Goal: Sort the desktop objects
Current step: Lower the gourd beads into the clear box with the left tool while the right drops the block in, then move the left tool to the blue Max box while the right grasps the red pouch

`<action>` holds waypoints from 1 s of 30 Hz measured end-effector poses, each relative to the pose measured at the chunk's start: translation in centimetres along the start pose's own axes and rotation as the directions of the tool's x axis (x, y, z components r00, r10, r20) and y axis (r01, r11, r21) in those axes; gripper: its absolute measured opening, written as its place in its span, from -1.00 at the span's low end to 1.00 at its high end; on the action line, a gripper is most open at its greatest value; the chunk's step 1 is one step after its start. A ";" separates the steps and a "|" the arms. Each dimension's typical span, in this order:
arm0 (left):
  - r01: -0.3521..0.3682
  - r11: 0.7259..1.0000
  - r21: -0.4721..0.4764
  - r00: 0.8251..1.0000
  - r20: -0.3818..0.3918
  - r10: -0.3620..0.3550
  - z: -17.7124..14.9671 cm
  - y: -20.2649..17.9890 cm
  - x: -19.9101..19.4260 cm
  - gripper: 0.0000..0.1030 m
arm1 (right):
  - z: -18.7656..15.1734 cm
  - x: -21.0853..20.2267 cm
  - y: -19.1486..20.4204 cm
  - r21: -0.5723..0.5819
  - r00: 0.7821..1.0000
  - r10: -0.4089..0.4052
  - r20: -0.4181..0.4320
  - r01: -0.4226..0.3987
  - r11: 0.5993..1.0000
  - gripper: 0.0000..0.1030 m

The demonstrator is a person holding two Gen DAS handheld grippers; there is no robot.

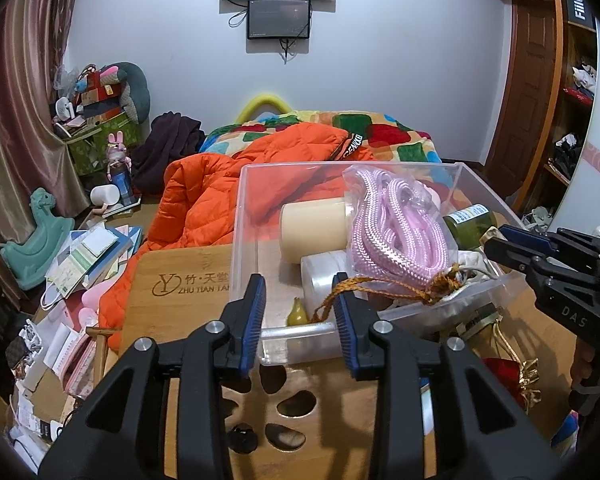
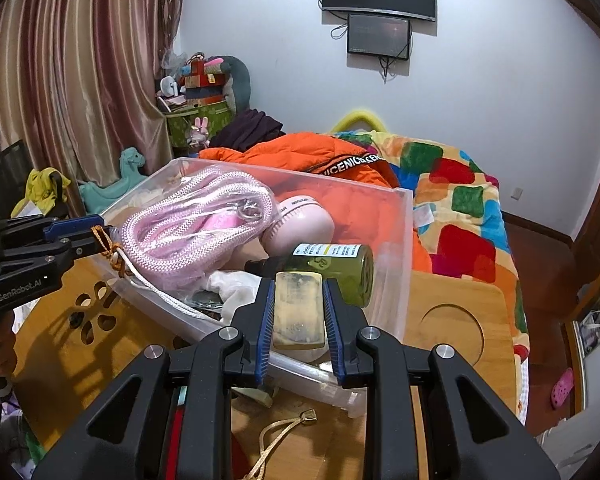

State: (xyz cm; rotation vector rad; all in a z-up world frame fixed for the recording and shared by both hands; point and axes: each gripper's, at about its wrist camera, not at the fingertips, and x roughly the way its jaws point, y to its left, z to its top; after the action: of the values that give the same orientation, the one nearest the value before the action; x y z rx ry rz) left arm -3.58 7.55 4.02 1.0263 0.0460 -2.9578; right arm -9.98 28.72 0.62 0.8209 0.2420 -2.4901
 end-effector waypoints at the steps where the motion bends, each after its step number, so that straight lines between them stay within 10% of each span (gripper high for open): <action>1: -0.001 1.000 -0.001 1.000 0.000 0.001 0.0 0.0 -0.1 -0.24 | 0.0 0.0 0.0 0.001 1.000 0.001 -0.001 -0.001 1.000 -0.58; 12: 0.004 1.000 0.013 1.000 0.016 -0.005 -0.7 -0.4 -1.8 0.03 | -0.2 -1.6 0.4 -0.001 0.999 -0.033 0.017 0.033 0.999 -0.43; 24: 0.007 1.000 0.015 0.998 0.067 -0.008 -1.2 -1.1 -5.5 0.15 | -0.7 -6.7 1.0 0.030 0.990 -0.083 0.111 0.080 0.996 0.20; 26: 0.008 1.000 0.010 0.997 0.074 -0.009 -1.5 -1.2 -6.1 0.49 | -1.0 -7.3 1.2 0.031 0.987 -0.113 0.115 0.110 0.993 0.21; 30: 0.025 1.000 0.019 0.996 0.083 -0.027 -2.3 -1.7 -6.9 0.56 | -2.2 -8.0 1.1 0.053 0.981 -0.148 0.124 0.142 0.988 0.46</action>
State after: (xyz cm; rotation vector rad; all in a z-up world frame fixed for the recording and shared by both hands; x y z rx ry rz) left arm 3.23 9.34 6.59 0.9104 0.0331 -3.0262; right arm -2.75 31.73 3.64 0.6793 0.2096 -2.6817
